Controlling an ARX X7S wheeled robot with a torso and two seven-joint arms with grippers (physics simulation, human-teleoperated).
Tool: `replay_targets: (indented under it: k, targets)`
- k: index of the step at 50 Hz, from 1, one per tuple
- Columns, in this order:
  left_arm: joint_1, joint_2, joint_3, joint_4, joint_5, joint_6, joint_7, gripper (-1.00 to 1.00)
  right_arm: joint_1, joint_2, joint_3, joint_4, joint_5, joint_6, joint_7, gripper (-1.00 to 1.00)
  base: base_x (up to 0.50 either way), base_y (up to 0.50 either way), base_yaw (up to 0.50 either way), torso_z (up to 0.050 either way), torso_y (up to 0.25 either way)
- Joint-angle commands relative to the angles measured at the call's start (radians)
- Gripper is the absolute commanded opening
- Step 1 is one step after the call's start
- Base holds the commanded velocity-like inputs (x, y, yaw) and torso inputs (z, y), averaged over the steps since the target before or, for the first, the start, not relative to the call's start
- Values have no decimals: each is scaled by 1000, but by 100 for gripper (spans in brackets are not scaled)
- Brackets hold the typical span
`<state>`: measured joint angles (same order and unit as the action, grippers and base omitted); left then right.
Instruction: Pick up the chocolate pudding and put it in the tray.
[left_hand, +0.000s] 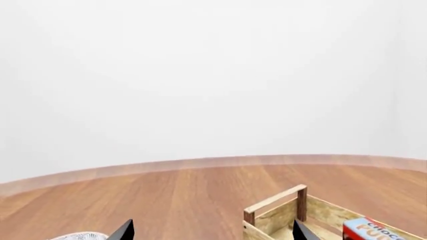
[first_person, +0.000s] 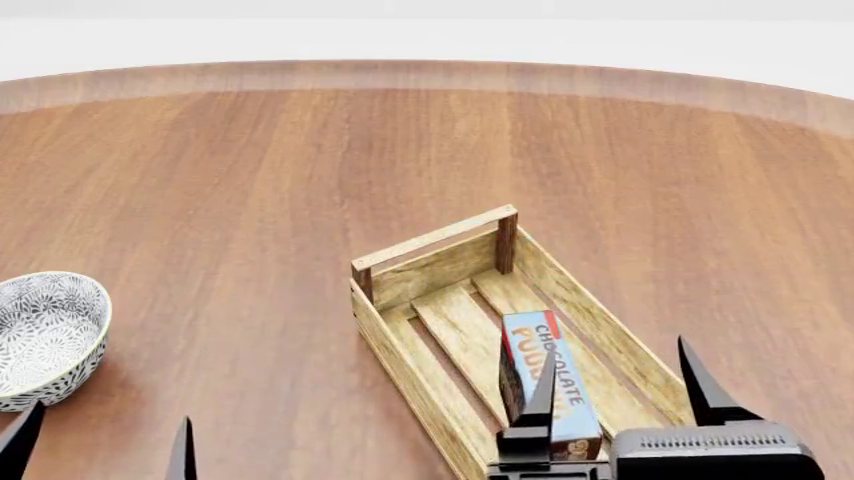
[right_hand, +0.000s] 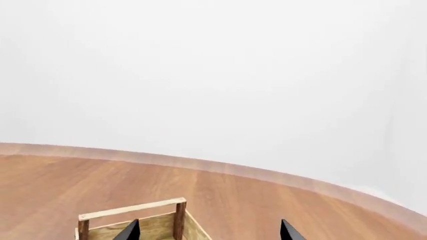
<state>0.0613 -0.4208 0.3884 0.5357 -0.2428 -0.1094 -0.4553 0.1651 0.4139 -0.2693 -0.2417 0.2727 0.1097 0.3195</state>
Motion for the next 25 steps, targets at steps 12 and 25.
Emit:
replay_targets:
  k: [12,25]
  targets:
    - [28,-15,6,34,10,16,-10,100,-44,24,-7,-121,-27,13,35,100,0,0,0,0,0]
    - [34,-31,3,85,10,-8,-21,100,-52,37,-19,-184,-52,38,54,100,0,0,0,0,0]
